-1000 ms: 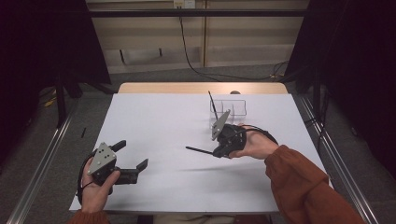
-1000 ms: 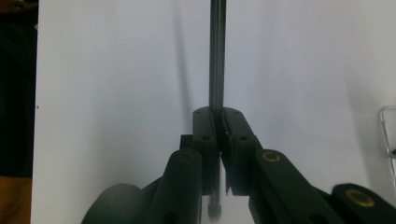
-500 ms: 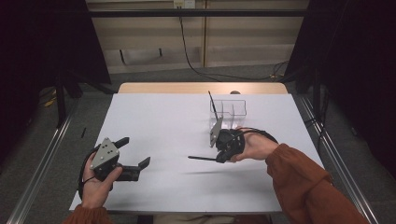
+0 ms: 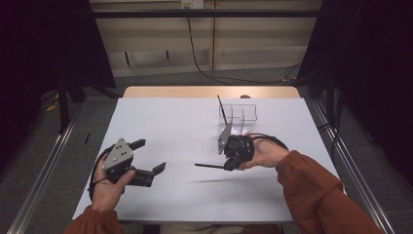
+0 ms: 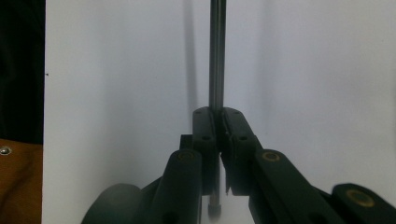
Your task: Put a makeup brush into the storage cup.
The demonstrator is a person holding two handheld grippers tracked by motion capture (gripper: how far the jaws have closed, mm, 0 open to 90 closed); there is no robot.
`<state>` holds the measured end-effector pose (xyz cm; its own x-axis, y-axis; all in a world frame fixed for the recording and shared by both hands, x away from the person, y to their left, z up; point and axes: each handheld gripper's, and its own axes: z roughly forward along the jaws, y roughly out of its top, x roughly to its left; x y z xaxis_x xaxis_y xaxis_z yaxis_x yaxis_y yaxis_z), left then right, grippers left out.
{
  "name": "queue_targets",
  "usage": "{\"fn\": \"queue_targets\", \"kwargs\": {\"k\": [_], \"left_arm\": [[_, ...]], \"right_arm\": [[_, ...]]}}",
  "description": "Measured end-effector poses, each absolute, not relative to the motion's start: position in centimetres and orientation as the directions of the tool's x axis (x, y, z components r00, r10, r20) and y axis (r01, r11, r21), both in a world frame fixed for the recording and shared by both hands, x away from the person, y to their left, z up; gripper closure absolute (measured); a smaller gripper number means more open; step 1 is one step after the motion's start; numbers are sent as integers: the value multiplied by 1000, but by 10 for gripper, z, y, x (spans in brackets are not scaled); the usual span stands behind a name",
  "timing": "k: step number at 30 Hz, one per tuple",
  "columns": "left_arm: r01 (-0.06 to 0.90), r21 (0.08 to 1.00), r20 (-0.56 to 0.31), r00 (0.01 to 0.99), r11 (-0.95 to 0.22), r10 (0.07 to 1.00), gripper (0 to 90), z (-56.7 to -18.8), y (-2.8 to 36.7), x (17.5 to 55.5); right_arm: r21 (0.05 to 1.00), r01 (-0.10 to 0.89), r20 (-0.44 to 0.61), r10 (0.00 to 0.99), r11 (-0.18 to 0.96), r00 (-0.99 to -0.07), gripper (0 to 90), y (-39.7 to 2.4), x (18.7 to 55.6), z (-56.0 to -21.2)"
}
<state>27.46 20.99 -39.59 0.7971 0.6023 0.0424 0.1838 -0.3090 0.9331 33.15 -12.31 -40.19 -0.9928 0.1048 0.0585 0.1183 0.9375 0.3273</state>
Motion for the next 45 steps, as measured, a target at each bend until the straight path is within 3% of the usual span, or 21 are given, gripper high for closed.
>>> {"fn": "queue_targets", "kwargs": {"k": [7,29,45], "left_arm": [[201,898,43,846,-391,532,26,-396,190,284],[209,838,-6,927,-504,375,25,-389,137,303],[220,711,-40,961,-668,274,62,-397,117,307]], "right_arm": [[326,109,60,95,939,-994,847,-121,332,-404],[310,95,61,79,946,-995,847,-120,330,-402],[282,51,60,35,958,-998,847,-113,327,-403]]}}
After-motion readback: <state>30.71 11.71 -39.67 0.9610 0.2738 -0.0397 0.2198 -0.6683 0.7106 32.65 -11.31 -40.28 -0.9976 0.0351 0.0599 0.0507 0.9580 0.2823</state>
